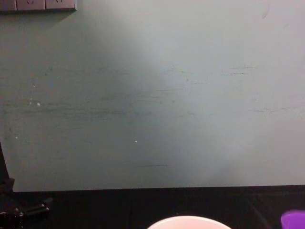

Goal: Pick up the cup and pour the mung beans from the cup into the bowl.

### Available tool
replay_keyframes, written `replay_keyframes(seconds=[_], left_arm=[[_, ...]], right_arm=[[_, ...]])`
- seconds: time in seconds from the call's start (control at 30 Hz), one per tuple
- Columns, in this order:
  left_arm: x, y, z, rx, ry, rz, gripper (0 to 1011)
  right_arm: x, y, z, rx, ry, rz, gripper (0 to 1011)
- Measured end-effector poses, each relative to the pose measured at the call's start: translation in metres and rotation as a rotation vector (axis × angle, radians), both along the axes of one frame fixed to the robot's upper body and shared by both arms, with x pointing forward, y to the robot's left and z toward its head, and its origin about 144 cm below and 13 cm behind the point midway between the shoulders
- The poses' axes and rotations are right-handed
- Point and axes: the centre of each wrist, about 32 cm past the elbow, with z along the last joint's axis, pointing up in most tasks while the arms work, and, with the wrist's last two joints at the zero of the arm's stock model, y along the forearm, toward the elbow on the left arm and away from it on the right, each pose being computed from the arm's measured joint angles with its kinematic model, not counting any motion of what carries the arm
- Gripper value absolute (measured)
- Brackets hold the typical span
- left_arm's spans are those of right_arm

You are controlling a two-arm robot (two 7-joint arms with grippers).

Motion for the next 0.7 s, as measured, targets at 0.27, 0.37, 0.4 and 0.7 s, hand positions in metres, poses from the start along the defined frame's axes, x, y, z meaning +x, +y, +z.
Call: replay_keyframes(seconds=[0.27,0.37,0.4,0.7], left_arm=[[0.000,0.000,0.000,0.000,0.000,0.000,1000],[0.000,0.000,0.000,0.000,0.000,0.000,1000],[0.000,0.000,0.000,0.000,0.000,0.000,1000],[0.000,0.000,0.000,0.000,0.000,0.000,1000]], right_arm=[[0.000,0.000,0.000,0.000,-0.001,0.000,1000],[0.000,0.000,0.000,0.000,-0.002,-0.001,1000],[-0.001,0.000,0.001,0.001,-0.006,0.001,1002],[-0.012,-0.004,0.029,0.081,-0.057,-0.039,1002]])
